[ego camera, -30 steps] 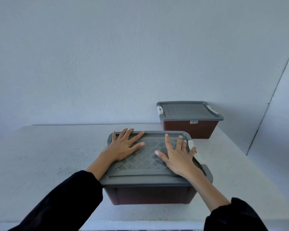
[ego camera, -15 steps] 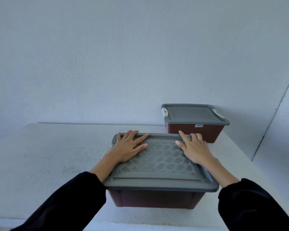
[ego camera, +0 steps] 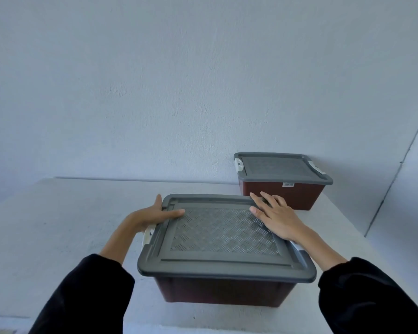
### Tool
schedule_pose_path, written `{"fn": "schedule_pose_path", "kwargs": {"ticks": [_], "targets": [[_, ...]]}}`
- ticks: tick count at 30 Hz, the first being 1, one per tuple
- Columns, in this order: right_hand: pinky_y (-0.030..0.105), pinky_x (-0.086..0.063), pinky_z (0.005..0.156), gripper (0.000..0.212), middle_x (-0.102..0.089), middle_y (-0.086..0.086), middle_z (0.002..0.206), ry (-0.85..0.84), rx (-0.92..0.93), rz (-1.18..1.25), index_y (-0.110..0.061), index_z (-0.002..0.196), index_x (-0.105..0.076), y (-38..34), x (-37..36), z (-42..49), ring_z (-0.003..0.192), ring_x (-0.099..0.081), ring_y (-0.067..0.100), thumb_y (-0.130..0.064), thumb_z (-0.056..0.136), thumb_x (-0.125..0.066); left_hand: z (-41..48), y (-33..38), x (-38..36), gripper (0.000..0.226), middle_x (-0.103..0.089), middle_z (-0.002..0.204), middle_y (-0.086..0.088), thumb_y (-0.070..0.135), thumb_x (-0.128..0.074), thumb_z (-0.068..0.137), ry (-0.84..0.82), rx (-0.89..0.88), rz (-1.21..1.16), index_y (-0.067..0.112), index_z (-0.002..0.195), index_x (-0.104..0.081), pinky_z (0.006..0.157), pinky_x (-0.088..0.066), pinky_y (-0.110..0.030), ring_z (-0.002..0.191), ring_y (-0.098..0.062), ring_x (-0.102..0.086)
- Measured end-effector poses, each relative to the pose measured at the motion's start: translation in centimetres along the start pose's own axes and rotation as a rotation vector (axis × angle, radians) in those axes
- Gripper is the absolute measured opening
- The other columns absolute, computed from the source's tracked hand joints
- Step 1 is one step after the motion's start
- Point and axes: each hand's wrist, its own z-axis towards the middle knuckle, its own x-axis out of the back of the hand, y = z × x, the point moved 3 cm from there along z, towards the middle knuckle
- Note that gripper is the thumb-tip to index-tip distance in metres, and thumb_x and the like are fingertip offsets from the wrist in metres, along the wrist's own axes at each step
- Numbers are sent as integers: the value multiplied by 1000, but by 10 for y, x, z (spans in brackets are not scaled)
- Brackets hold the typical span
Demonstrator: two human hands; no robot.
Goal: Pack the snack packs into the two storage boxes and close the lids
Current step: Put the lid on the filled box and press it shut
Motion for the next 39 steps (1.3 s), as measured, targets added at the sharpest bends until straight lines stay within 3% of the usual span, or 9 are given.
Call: {"fn": "schedule_pose_path", "kwargs": {"ticks": [3, 6, 9, 12, 15, 23, 30, 35, 39], "targets": [[47, -21, 115, 54, -7, -7, 157, -1, 1, 38, -39, 146, -5, -1, 1, -1, 143, -4, 23, -54, 95, -15, -7, -11, 10, 109, -7, 157, -14, 55, -55, 77, -50, 65, -112, 14, 145, 19, 105, -39, -43, 137, -33, -32], [46, -21, 114, 54, -7, -7, 157, 0, 1, 42, -39, 146, -5, 0, 1, 0, 143, -4, 24, -53, 95, -15, -13, -6, 15, 108, 8, 157, -13, 70, -41, 73, -25, 46, -157, 18, 146, 19, 113, -24, -53, 143, -35, -16], [46, -22, 114, 54, -7, -6, 157, 1, -3, 42, -39, 146, -5, 0, 0, 1, 143, -4, 25, -53, 95, -16, -24, 13, 0, 97, 23, 155, -5, 72, -25, 79, 6, 0, 7, 19, 144, 25, 115, -8, -50, 145, -30, 3], [46, -22, 114, 54, -7, -5, 157, 6, -1, 47, -38, 146, -5, 0, -1, 1, 143, -4, 25, -52, 96, -15, -26, 20, -24, 99, 6, 155, -24, 71, -22, 82, 175, -2, 329, 13, 138, 35, 116, -7, -51, 144, -39, -5], [46, -22, 114, 54, -7, -5, 157, 11, 1, 43, -38, 146, -5, 0, 0, 1, 143, -5, 26, -52, 96, -15, -27, 25, -46, 100, 14, 148, -35, 73, -24, 82, 272, -13, 611, 12, 140, 31, 113, 4, -55, 139, -47, 13], [45, -18, 113, 52, -12, 1, 156, 85, -40, 217, -36, 147, -12, 2, 1, -2, 143, -5, 26, -50, 96, -18, -13, 30, -29, 71, 21, 155, -10, 57, -12, 94, 237, -145, 628, 17, 147, 13, 112, 15, -50, 140, -28, 26], [43, -31, 107, 56, -15, 5, 154, 118, -97, 239, -30, 146, -20, 8, -2, -1, 139, -25, 28, -47, 95, -35, 0, 21, -37, 70, 7, 158, -6, 58, -18, 94, 347, -265, 879, 20, 149, 3, 118, -1, -45, 146, -20, 7], [35, -26, 109, 51, -35, 4, 148, 131, -103, 896, -27, 139, -37, 23, -13, -10, 136, -31, 20, -23, 91, -54, -6, 17, -31, 65, 6, 158, -5, 62, -30, 90, 324, -215, 681, 41, 146, -8, 114, -18, -52, 146, -27, 7], [37, -20, 115, 54, -32, 1, 150, 45, -78, 1025, -28, 137, -40, 24, -19, -10, 141, -22, 18, -20, 87, -61, -11, 13, -24, 66, -1, 155, -14, 62, -40, 87, 287, -141, 532, 45, 145, -12, 111, -25, -46, 140, -36, -23]]}}
